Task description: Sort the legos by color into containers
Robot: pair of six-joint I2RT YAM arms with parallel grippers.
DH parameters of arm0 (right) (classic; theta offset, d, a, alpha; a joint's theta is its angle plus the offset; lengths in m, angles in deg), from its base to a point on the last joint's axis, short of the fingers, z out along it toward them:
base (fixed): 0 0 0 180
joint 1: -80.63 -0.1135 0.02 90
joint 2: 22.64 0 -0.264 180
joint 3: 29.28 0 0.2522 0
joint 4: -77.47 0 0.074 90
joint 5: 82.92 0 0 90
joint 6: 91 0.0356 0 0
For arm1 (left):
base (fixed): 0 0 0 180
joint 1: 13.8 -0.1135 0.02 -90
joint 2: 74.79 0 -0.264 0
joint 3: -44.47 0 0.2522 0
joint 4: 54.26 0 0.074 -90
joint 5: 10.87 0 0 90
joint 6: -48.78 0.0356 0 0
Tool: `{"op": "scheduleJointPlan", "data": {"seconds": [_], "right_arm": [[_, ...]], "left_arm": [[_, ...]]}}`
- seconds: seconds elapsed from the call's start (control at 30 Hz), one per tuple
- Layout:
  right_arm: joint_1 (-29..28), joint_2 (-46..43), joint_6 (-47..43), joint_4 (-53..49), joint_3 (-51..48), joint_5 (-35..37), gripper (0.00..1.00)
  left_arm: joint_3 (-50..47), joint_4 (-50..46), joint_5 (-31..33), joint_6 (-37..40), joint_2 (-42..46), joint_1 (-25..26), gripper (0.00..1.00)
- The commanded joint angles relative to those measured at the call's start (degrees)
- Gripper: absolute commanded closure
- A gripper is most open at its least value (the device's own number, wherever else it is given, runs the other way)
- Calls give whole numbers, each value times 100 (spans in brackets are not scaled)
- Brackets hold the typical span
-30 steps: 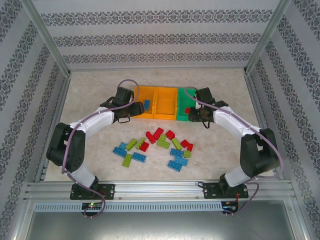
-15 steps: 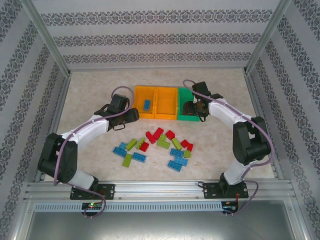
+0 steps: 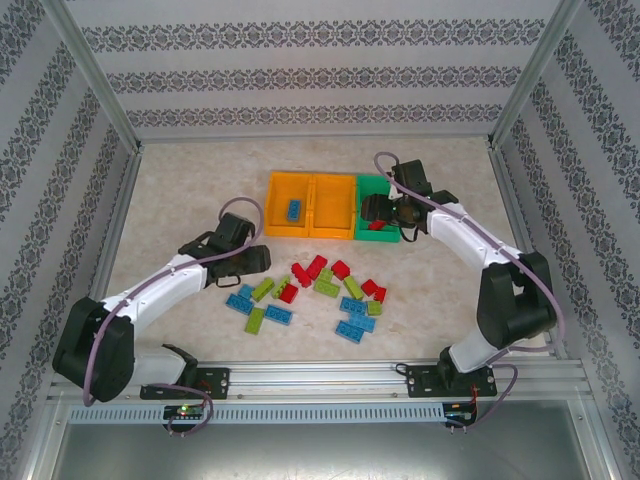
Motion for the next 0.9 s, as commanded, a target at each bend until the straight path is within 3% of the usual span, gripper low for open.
{"op": "scheduleJointPlan", "data": {"seconds": [0.0, 0.17, 0.87], "right_arm": [[104, -146, -76, 191, -184, -153, 25], [248, -120, -115, 72, -210, -272, 25], [436, -263, -144, 35, -377, -255, 25]], "left_arm": [[-67, -370, 252, 662, -88, 361, 33], [-66, -306, 309, 827, -495, 767, 33], [126, -352, 178, 1055, -1331, 788, 44]]}}
